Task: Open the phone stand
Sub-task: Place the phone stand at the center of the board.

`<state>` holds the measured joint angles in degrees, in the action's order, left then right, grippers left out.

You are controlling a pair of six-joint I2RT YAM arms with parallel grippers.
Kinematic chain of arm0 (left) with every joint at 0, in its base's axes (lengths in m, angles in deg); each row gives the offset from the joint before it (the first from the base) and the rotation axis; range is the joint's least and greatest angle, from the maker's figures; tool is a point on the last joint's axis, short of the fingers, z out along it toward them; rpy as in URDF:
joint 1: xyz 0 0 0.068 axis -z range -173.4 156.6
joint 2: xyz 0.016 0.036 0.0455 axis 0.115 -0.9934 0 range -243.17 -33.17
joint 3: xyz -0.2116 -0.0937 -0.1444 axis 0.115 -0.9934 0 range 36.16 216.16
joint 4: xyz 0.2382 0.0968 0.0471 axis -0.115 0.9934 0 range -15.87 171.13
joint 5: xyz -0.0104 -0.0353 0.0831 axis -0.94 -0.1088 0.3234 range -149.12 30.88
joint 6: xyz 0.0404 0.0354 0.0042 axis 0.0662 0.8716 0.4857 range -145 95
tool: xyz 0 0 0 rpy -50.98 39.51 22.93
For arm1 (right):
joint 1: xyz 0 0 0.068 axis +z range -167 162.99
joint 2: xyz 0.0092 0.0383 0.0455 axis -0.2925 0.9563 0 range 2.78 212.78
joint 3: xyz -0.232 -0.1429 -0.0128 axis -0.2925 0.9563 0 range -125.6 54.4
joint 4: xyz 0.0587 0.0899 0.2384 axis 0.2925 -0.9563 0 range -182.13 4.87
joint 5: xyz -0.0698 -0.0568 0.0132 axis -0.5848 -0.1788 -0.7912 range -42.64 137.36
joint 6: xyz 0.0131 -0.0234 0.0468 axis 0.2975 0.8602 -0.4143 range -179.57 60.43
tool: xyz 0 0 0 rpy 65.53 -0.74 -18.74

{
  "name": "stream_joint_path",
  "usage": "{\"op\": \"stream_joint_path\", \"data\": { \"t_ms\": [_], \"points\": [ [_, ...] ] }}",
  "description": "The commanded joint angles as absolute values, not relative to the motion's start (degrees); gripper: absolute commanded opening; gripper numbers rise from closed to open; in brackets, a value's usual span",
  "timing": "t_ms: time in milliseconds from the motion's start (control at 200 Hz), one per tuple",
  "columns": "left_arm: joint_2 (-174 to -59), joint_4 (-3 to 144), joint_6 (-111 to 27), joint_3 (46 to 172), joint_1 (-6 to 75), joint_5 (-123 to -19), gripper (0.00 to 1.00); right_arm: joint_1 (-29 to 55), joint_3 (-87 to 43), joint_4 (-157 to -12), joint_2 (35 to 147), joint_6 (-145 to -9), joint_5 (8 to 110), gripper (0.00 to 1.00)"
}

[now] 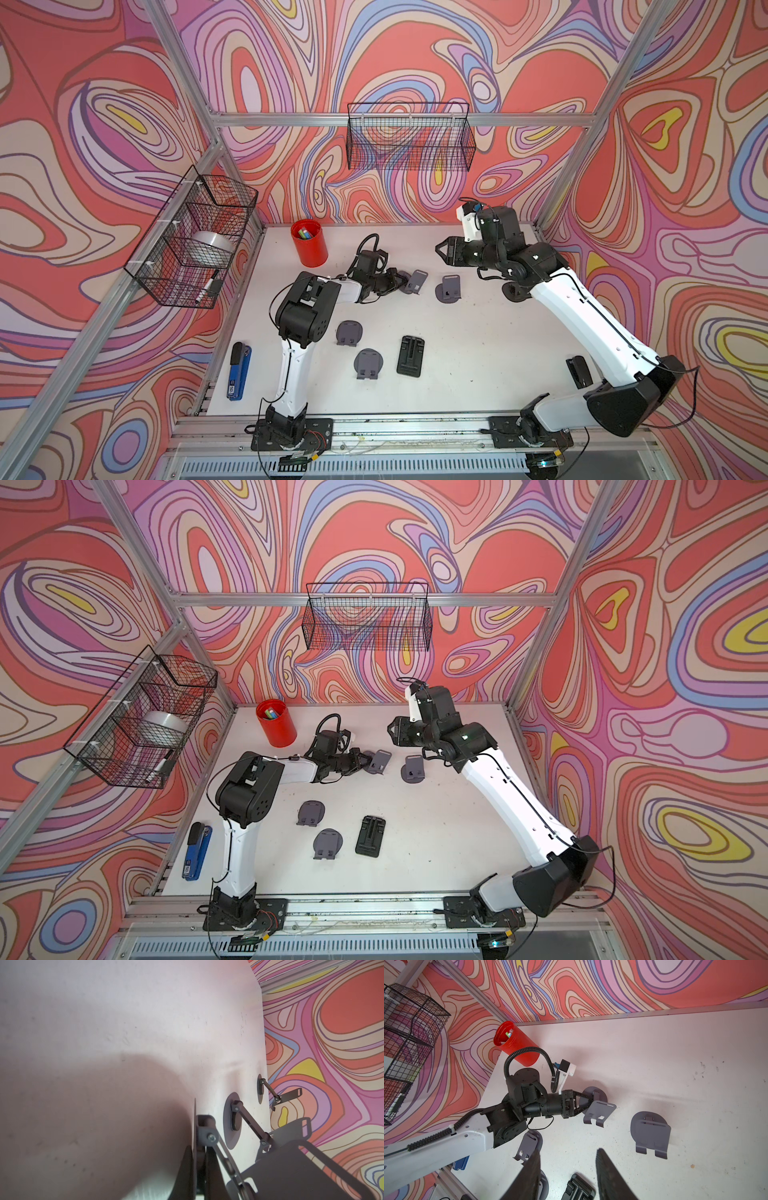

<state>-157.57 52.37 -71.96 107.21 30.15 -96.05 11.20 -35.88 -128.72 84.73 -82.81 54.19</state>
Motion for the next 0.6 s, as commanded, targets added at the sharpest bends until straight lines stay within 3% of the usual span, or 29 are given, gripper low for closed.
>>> {"op": "stream_joint_path", "data": {
  "t_ms": [0, 596],
  "points": [
    [-158.33, 52.49, -72.28, 106.04, 29.89, -95.26, 0.00, 11.10, -35.08, -127.50, 85.05, -83.01, 54.84, 0.45],
    [-156.53, 50.22, -74.13, 102.09, 28.05, -95.15, 0.24, 11.06, -34.28, -126.26, 84.98, -83.53, 56.15, 0.45]
  ]
}}
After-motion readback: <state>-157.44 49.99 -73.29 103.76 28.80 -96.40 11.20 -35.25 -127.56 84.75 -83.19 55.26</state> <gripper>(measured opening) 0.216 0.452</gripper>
